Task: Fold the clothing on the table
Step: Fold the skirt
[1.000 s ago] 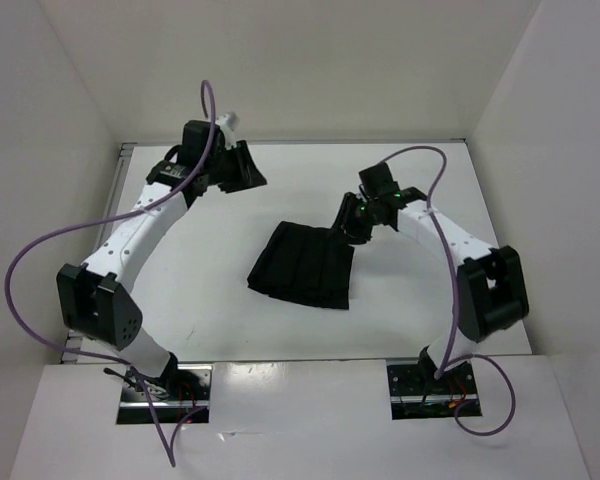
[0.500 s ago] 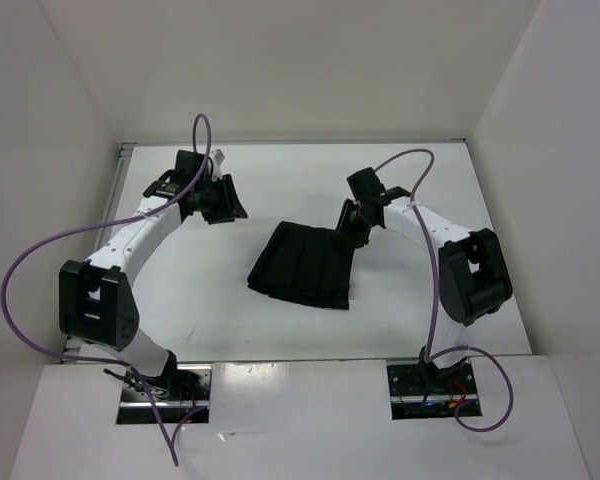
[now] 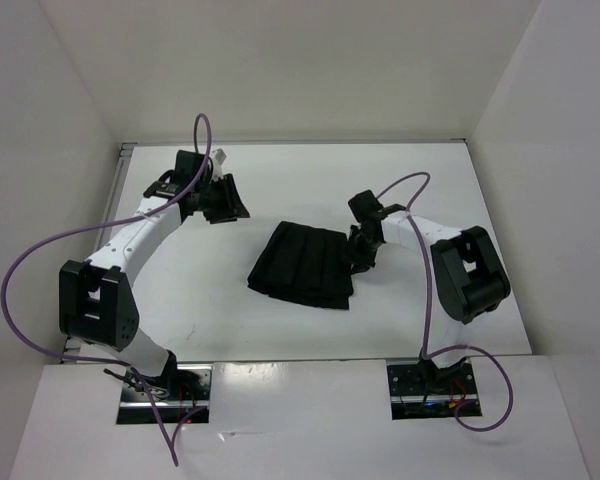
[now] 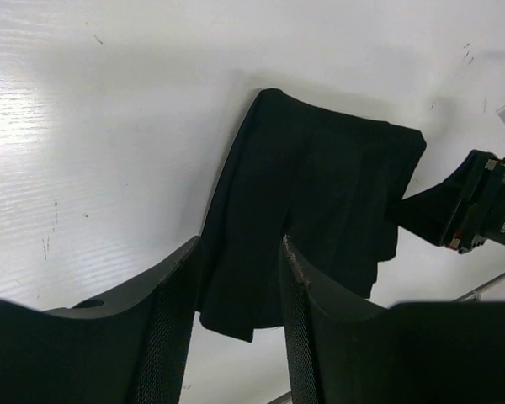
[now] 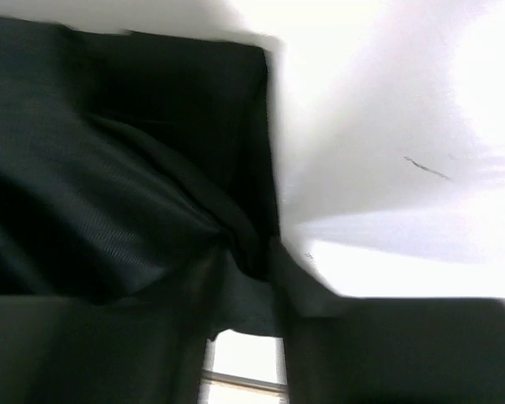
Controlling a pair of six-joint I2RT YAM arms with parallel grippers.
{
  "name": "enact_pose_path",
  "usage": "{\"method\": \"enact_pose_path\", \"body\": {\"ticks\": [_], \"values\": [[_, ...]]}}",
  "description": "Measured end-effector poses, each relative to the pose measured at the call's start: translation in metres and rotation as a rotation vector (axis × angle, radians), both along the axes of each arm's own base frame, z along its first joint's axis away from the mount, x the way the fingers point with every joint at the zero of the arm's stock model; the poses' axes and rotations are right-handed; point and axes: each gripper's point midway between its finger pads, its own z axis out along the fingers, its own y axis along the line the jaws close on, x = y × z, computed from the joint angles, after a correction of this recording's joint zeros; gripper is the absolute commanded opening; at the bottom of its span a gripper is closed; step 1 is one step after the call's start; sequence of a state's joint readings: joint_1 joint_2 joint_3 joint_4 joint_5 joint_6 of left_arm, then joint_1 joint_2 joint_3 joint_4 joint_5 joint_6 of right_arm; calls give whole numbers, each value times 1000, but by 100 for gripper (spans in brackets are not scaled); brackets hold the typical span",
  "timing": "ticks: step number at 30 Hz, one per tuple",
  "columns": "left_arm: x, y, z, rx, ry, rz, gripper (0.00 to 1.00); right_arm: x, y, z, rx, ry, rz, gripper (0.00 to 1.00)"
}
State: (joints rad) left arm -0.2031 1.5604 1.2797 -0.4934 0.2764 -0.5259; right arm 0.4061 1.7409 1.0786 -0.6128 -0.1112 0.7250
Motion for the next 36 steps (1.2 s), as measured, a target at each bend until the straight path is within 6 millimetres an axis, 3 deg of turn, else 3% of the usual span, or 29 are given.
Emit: {"method": "enact_pose_path", "body": {"ticks": [2,3,11,14,15,16,18,19,21,22,23,24,27,29,31,33,36], "values": [[-1,0,-2,-1,3,-1,51,-7,-3,-7,-9,19,0,2],[-1,0,-3,0,5,-3,52,-10,-5,-10,-15,29,1,0],[-14,20,-30,88,41,36,58,-13,-17,-7,-67,13,-41,0],[-20,26,-30,103,39,51,66,-17,-22,-3,-77,2,-63,0],[-21,27,-29,103,34,53,71,-19,-24,-5,-82,7,-67,6],[-21,27,-28,104,31,54,84,-21,-25,-7,-87,15,-72,14],[-21,27,-27,106,28,55,98,-27,-28,-13,-101,40,-80,19],[-21,28,-27,108,28,55,100,-31,-29,-15,-111,49,-87,38],[-22,29,-24,106,23,61,100,-36,-32,-10,-128,45,-114,52],[-24,30,-21,103,16,63,100,-38,-33,-2,-128,26,-129,56],[-25,31,-17,101,0,67,100,-39,-33,11,-119,-13,-147,76],[-29,32,-14,98,-9,69,100,-38,-33,29,-92,-65,-180,86],[-43,33,-9,79,-31,69,100,-35,-34,99,55,-297,-280,90],[-55,32,-17,70,-9,66,100,-45,-37,138,193,-445,-352,90],[-66,31,-32,54,38,65,100,-63,-43,153,311,-523,-422,90],[-79,29,-48,36,98,68,100,-81,-52,154,390,-558,-486,96],[-97,28,-68,19,174,76,100,-101,-63,155,487,-599,-564,96]]}}
